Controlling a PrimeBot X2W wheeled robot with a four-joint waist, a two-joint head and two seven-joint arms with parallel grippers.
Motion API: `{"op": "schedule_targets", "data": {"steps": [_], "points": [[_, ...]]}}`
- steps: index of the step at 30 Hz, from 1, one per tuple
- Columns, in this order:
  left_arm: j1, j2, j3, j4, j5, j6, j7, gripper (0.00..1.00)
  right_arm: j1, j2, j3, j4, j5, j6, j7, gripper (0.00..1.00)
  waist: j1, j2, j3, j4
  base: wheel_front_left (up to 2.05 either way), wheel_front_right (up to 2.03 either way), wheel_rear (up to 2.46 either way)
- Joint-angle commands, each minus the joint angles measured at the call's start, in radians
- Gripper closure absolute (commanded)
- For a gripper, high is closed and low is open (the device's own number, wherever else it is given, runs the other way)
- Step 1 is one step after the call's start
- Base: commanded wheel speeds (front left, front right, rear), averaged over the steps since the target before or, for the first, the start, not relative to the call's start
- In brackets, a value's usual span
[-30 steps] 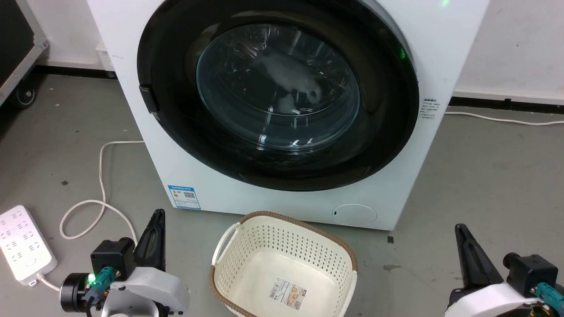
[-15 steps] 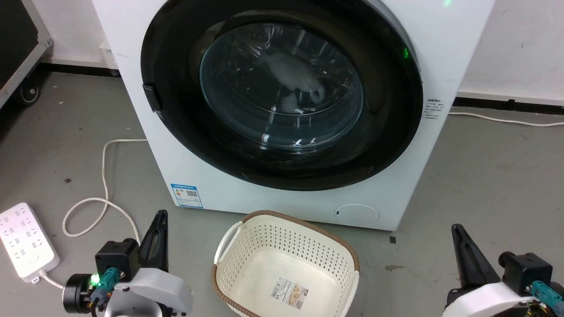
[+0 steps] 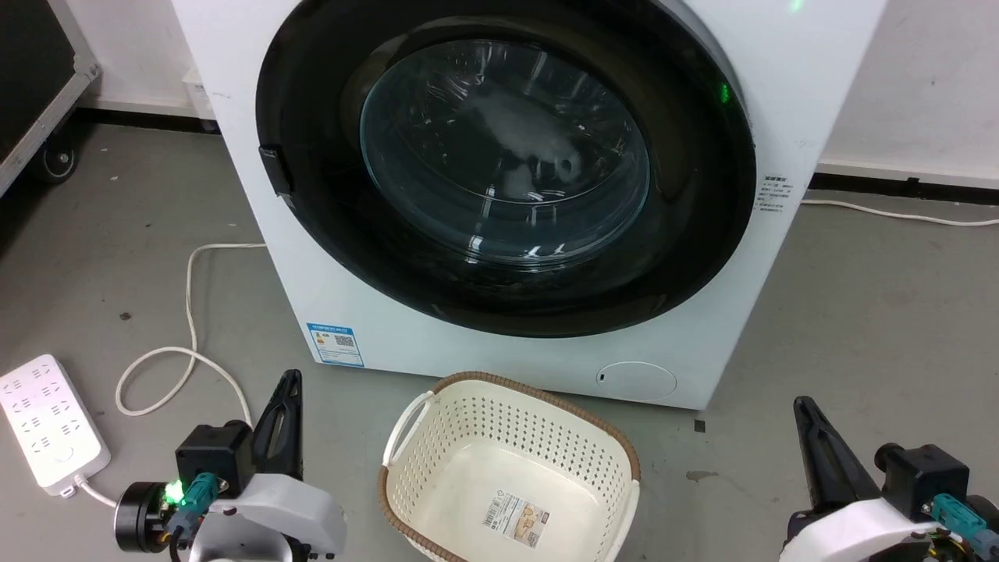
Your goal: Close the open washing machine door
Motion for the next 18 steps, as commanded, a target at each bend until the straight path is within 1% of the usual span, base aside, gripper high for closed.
{"op": "schedule_targets", "data": {"steps": [1, 18], "points": [[0.017, -0.008, 0.009, -0.008, 0.015, -0.007, 0.004, 1.0, -0.014, 0.0, 0.003, -0.009, -0.013, 0.0, 0.002, 1.0, -0.0001, 0.0, 0.0, 0.001, 0.0, 0.0, 0.0], [0.028, -0.05, 0.046, -0.025, 0.079, -0.032, 0.028, 1.0, -0.019, 0.0, 0.013, -0.019, -0.035, 0.0, 0.022, 1.0, -0.0001, 0.0, 0.002, 0.011, 0.0, 0.0, 0.0]]}}
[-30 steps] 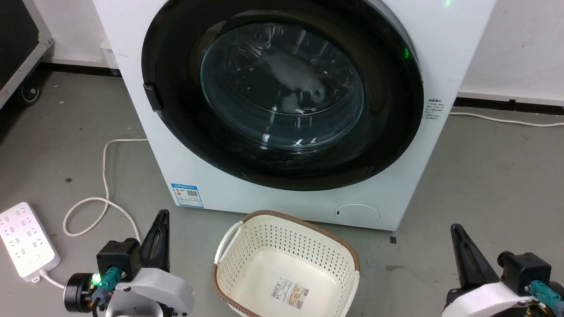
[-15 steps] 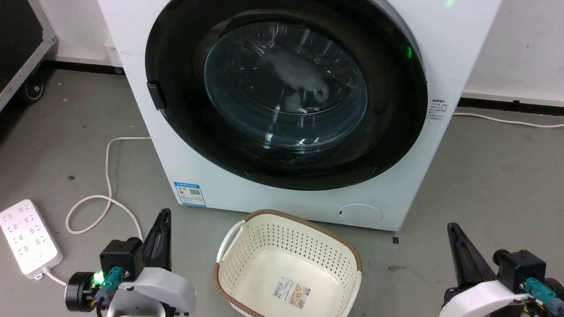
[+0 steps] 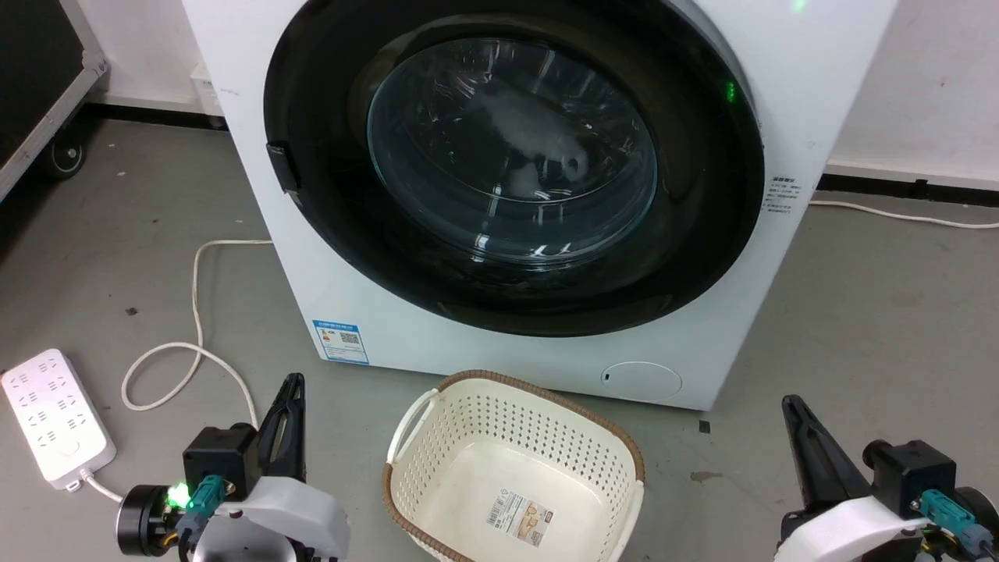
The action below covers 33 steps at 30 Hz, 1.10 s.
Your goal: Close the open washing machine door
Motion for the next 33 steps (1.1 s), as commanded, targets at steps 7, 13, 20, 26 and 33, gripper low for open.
{"op": "schedule_targets", "data": {"steps": [7, 13, 20, 26, 33], "points": [[0.018, -0.025, 0.024, -0.014, 0.038, -0.02, 0.013, 1.0, -0.017, 0.0, 0.006, -0.012, -0.019, -0.001, 0.011, 1.0, 0.0, 0.0, 0.001, 0.005, 0.0, 0.0, 0.0], [0.022, -0.04, 0.037, -0.02, 0.06, -0.029, 0.022, 1.0, -0.018, 0.0, 0.01, -0.015, -0.027, -0.001, 0.017, 1.0, 0.0, 0.0, 0.002, 0.008, 0.0, 0.0, 0.0], [0.027, -0.057, 0.053, -0.027, 0.086, -0.039, 0.031, 1.0, -0.02, 0.0, 0.014, -0.019, -0.037, -0.001, 0.025, 1.0, 0.0, 0.0, 0.003, 0.013, 0.0, 0.0, 0.0], [0.031, -0.071, 0.066, -0.033, 0.109, -0.048, 0.04, 1.0, -0.022, 0.0, 0.017, -0.022, -0.045, -0.001, 0.032, 1.0, 0.0, 0.0, 0.003, 0.016, 0.0, 0.0, 0.0], [0.035, -0.089, 0.081, -0.04, 0.135, -0.058, 0.049, 1.0, -0.023, 0.0, 0.022, -0.026, -0.054, -0.001, 0.04, 1.0, 0.0, 0.0, 0.004, 0.021, 0.0, 0.0, 0.0]]}}
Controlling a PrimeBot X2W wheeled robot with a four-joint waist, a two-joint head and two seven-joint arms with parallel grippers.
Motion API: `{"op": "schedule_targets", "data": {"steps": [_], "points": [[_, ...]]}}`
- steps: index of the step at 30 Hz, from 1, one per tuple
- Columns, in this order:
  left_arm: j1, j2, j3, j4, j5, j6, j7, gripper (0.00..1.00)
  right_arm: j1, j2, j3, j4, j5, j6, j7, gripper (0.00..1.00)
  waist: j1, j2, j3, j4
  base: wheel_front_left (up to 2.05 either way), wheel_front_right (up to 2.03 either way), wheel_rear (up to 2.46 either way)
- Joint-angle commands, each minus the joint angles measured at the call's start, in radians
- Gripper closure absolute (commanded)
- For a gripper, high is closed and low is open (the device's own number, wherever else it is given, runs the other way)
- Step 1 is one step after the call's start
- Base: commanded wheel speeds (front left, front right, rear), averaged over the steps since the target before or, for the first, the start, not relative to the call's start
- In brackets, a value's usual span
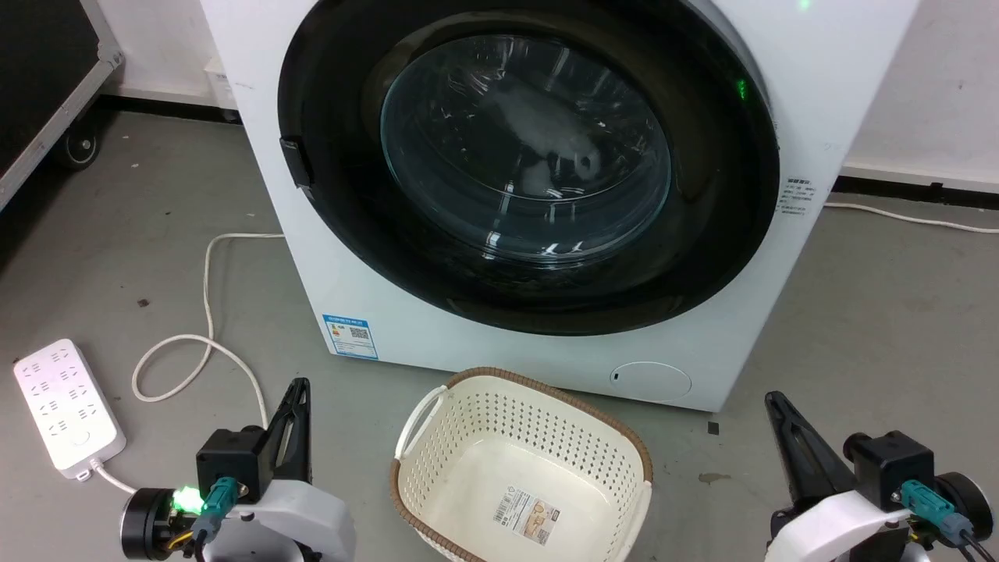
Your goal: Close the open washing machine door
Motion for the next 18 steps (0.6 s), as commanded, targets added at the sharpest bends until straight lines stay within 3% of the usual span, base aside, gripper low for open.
{"op": "schedule_targets", "data": {"steps": [1, 18], "points": [[0.013, -0.009, 0.011, -0.008, 0.017, -0.008, 0.004, 1.0, -0.013, 0.0, 0.004, -0.009, -0.012, -0.001, 0.007, 1.0, 0.0, 0.0, 0.0, 0.001, 0.0, 0.0, 0.0], [0.02, -0.034, 0.033, -0.018, 0.055, -0.023, 0.018, 1.0, -0.015, 0.0, 0.01, -0.014, -0.025, -0.001, 0.018, 1.0, 0.0, 0.0, 0.002, 0.008, 0.0, 0.0, 0.0]]}}
